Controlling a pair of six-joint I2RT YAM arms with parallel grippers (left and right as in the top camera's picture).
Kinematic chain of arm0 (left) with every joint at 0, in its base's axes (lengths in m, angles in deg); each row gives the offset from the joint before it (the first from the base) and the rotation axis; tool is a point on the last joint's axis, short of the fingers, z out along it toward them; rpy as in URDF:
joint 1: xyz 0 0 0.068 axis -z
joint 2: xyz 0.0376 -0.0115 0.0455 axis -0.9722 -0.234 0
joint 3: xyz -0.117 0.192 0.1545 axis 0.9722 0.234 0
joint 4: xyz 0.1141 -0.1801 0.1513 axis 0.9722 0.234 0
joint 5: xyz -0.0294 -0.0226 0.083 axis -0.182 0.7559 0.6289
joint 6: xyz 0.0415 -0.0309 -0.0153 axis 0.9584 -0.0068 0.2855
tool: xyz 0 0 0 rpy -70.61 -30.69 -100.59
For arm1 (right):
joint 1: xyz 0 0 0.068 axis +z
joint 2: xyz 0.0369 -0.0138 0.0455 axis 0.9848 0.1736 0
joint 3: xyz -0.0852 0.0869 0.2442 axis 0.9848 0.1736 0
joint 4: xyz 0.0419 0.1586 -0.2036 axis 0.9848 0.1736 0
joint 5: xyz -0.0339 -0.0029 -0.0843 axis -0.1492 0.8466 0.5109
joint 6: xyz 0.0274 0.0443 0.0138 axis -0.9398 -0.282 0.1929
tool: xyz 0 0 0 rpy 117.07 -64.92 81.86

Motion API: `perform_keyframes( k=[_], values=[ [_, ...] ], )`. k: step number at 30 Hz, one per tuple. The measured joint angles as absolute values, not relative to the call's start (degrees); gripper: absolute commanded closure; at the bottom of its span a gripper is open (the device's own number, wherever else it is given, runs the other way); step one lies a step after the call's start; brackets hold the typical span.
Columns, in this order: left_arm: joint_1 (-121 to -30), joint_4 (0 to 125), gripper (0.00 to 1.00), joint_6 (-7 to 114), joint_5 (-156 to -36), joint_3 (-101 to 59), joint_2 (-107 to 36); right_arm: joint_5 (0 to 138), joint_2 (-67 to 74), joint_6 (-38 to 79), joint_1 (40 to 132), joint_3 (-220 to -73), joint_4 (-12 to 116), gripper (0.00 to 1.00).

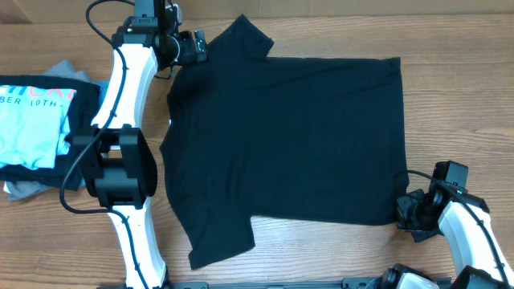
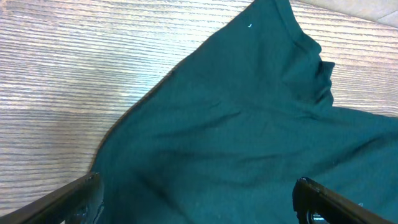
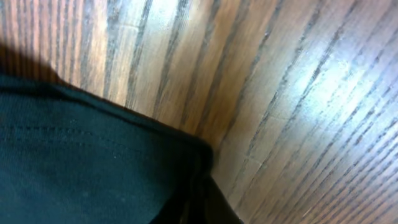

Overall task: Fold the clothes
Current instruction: 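Release the shoulder and move the left gripper down to the lower left hem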

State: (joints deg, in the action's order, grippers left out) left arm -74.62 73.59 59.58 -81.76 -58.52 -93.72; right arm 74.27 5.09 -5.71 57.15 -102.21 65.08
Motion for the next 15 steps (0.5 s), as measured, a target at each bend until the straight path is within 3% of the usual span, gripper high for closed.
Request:
perform_keyframes(
  k=[4, 15],
  values=[
    [-74.62, 73.61, 0.0, 59.58, -81.76, -58.52, -93.72, 74.29, 5.09, -5.82, 57.15, -102.21, 65.08, 0.96],
    [-74.62, 73.59, 0.0, 59.58, -81.78, -58.52, -93.72, 74.25, 5.09, -5.93, 57.18, -102.21, 65.03, 0.96]
  ],
)
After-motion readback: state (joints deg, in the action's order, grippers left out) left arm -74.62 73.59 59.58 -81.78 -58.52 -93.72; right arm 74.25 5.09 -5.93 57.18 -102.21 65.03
